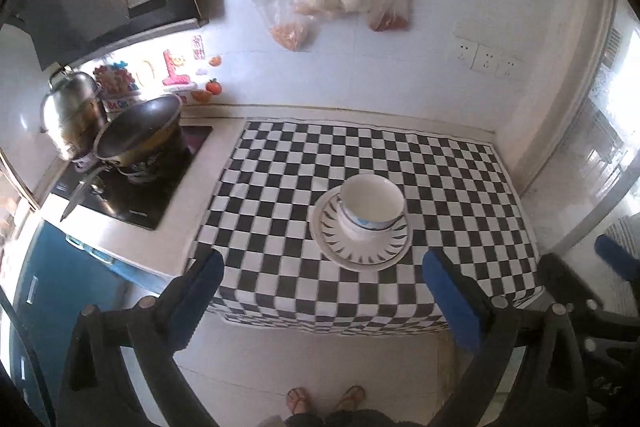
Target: Organize plates and bowls
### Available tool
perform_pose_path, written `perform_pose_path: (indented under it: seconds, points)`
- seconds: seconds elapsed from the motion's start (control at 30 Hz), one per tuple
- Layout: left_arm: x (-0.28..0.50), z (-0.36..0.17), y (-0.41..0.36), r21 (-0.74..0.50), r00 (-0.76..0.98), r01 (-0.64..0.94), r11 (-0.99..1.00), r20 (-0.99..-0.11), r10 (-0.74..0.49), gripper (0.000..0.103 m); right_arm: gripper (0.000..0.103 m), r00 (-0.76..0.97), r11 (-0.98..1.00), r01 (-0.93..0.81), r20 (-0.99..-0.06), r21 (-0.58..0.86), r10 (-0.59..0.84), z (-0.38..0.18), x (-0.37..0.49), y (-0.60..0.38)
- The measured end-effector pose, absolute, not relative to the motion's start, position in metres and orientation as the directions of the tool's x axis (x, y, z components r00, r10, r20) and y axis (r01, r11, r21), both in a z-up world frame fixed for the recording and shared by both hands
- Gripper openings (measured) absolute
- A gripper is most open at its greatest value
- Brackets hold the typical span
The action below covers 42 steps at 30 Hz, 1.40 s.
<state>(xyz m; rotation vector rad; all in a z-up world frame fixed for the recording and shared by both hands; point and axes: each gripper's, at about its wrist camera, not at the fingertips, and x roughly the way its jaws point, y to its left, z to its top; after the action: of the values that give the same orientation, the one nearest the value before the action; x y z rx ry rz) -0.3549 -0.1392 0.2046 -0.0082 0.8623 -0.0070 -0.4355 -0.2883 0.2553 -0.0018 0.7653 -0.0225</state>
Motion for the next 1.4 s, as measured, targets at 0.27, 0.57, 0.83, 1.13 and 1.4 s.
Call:
perform_pose_path:
  seconds: [0.27, 0.57, 0.83, 1.13, 1.4]
  points:
    - [-0.383, 0.224, -0.12, 0.01, 0.683, -0.028, 1.0, -0.73, 0.026, 0.102, 0.103, 0.723, 0.999, 0.048, -0.689, -0.017, -0.046, 0.266, -0.462, -0.27]
    - [-0.398, 0.229, -0.116, 0.01, 0.688, -0.004, 1.0, -0.726, 0.01, 0.102, 0.103, 0.748, 0.996, 0.074, -0.658, -0.044, -0.085, 0.28, -0.476, -0.266]
    - [-0.408, 0.238, -0.12, 0.034, 0.719, 0.003, 0.999, -0.695, 0.021, 0.102, 0.103, 0.744, 0.993, 0.107, -0.659, -0.044, -0.11, 0.282, -0.478, -0.275]
    - [-0.413, 0.24, -0.125, 0.035, 0.72, 0.008, 0.999, -0.694, 0.019, 0.102, 0.103, 0.735, 0.988, 0.143, -0.664, -0.048, -0.139, 0.28, -0.481, -0.287]
    - [-0.415, 0.239, -0.128, 0.038, 0.715, 0.027, 0.999, -0.699, 0.007, 0.102, 0.103, 0.728, 0.989, 0.141, -0.671, -0.054, -0.141, 0.278, -0.483, -0.288]
